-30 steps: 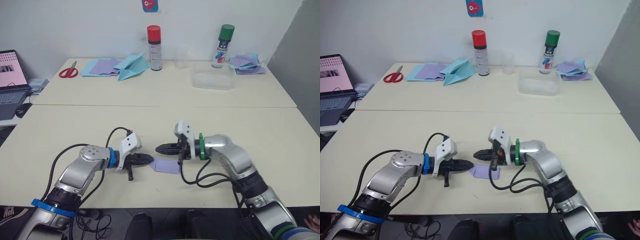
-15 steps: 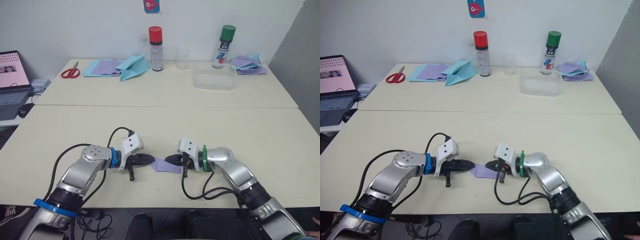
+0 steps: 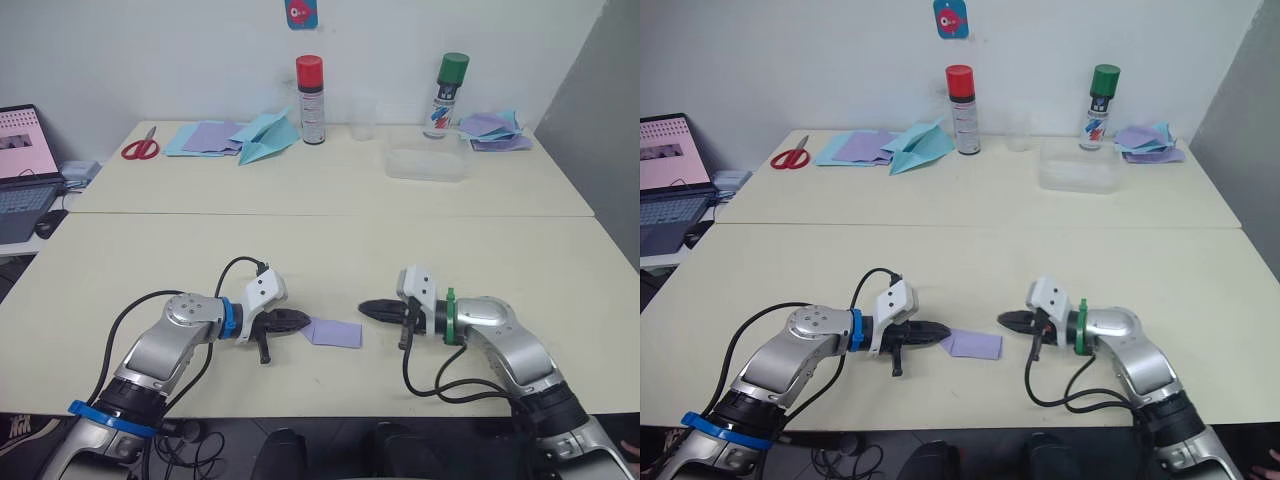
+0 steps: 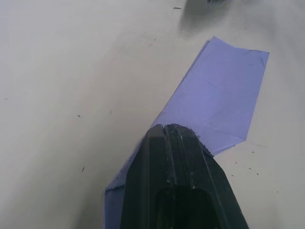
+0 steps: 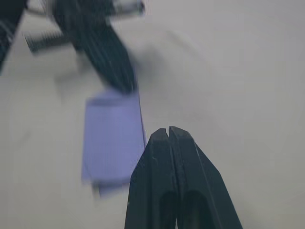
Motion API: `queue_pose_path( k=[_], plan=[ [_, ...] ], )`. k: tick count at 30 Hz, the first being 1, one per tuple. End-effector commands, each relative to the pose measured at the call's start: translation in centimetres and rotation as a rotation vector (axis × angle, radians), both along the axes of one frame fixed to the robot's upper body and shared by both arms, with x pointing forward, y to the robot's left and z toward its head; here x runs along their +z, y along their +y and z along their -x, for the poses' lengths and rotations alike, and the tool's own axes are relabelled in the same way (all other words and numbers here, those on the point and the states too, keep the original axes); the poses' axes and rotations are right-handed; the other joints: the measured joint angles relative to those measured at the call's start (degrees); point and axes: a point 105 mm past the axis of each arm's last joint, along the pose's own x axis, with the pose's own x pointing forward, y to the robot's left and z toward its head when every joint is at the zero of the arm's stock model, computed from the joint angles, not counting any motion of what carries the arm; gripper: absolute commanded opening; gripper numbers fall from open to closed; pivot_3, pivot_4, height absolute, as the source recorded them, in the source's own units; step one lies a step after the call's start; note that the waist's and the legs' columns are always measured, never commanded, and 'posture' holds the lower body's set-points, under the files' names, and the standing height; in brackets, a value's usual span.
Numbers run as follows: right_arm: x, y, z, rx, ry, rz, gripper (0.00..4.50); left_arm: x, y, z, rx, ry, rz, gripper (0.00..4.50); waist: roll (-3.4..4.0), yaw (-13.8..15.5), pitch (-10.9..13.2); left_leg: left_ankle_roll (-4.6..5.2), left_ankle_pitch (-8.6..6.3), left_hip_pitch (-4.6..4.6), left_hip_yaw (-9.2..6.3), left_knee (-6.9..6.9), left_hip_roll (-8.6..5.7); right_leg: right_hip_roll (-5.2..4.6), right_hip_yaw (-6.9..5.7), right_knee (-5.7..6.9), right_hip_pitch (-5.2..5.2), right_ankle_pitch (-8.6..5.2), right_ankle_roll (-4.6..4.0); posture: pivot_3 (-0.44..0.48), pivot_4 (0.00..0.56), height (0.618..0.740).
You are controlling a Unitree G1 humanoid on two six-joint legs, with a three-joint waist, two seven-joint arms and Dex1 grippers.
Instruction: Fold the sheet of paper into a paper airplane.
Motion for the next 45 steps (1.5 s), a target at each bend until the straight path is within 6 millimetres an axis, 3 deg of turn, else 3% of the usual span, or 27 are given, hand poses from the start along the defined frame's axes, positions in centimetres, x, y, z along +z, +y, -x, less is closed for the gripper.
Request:
queue_pose_path(
  k=[1, 4, 7, 10, 13, 15, 27, 30, 36, 39, 45],
  plan=[
    [0.4, 1.3, 0.4, 0.029, -0.023, 0.000, 0.02, -2.6, 1.6, 0.1, 0.078, 0.074, -0.091, 0.00, 0.00, 0.02, 0.00, 0.00, 0.00, 0.00, 0.00, 0.00, 0.00, -0.01, 0.00, 0.00, 0.00, 0.00, 0.00, 0.000, 0.150, 0.740],
    [-3.2, 1.8, 0.5, 0.014, 0.025, 0.139, 0.02, -2.4, 1.5, 0.0, 0.078, 0.066, -0.086, 0.00, 0.00, 0.00, 0.00, 0.00, 0.00, 0.01, 0.02, 0.00, -0.02, -0.13, 0.05, -0.03, -0.01, -0.02, -0.03, 0.000, 0.150, 0.740],
    [-5.0, 1.8, 0.8, 0.029, 0.041, 0.208, 0.02, -2.0, 1.5, -0.2, 0.083, 0.051, -0.075, 0.00, 0.02, -0.01, 0.03, 0.00, 0.00, -0.01, 0.03, 0.00, -0.06, -0.20, 0.05, -0.03, -0.03, -0.03, -0.05, 0.000, 0.150, 0.740],
    [-5.4, 1.8, 1.2, 0.043, 0.058, 0.216, 0.02, -1.2, 1.6, -0.3, 0.085, 0.022, -0.054, 0.00, -0.01, -0.03, 0.03, 0.00, 0.00, 0.03, 0.00, 0.00, -0.06, -0.22, 0.05, -0.03, -0.02, -0.03, -0.05, 0.000, 0.150, 0.740],
    [-5.6, 1.7, 1.0, 0.034, 0.056, 0.226, 0.02, 1.8, 0.4, -1.8, 0.138, -0.078, 0.095, 0.00, -0.05, -0.03, 0.08, 0.00, 0.00, 0.02, -0.02, -0.01, -0.04, -0.22, 0.04, -0.03, -0.02, -0.03, -0.05, 0.000, 0.150, 0.740],
    [-5.7, 1.5, 0.9, 0.031, 0.058, 0.231, 0.02, 2.7, -0.3, -2.0, 0.141, -0.101, 0.149, 0.00, -0.20, -0.05, 0.18, 0.00, 0.00, -0.04, -0.03, -0.01, -0.01, -0.20, 0.00, -0.03, -0.06, -0.03, -0.05, 0.000, 0.150, 0.740],
    [-5.8, 1.0, 0.5, 0.011, 0.079, 0.233, 0.02, 2.4, -4.1, 0.4, 0.089, -0.106, 0.290, 0.00, -0.40, -0.15, 0.32, -0.01, -0.02, -0.22, 0.02, -0.19, -0.02, -0.19, -0.06, -0.07, -0.19, 0.02, 0.30, 0.000, 0.150, 0.740],
    [-5.9, 0.9, 0.6, 0.008, 0.089, 0.235, 0.02, 0.4, -3.3, 1.0, 0.093, -0.097, 0.204, 0.00, -0.41, -0.14, 0.33, -0.01, -0.02, -0.20, 0.00, -0.16, -0.02, -0.19, -0.04, -0.07, -0.18, 0.04, 0.32, 0.000, 0.150, 0.740],
    [-6.0, 0.9, 0.6, 0.011, 0.091, 0.242, 0.02, -2.7, 0.5, 1.2, 0.205, -0.074, 0.088, 0.00, -0.41, -0.13, 0.33, -0.02, -0.02, -0.15, 0.00, -0.19, -0.03, -0.25, 0.00, -0.09, -0.18, -0.01, 0.24, 0.000, 0.150, 0.740],
    [-6.0, 0.9, 0.5, 0.014, 0.094, 0.244, 0.02, -3.5, 2.5, 0.8, 0.306, -0.035, 0.082, 0.00, -0.39, -0.13, 0.32, -0.01, -0.02, -0.08, -0.01, -0.19, -0.03, -0.27, -0.01, -0.09, -0.12, -0.13, 0.03, 0.000, 0.150, 0.740],
    [-6.0, 0.9, 0.6, 0.022, 0.098, 0.249, 0.02, -4.1, 4.5, 0.6, 0.380, 0.011, 0.067, 0.00, -0.33, -0.18, 0.27, -0.02, -0.02, 0.10, 0.00, -0.19, 0.00, -0.28, -0.02, -0.08, -0.02, -0.19, -0.08, 0.000, 0.150, 0.740]
  ],
)
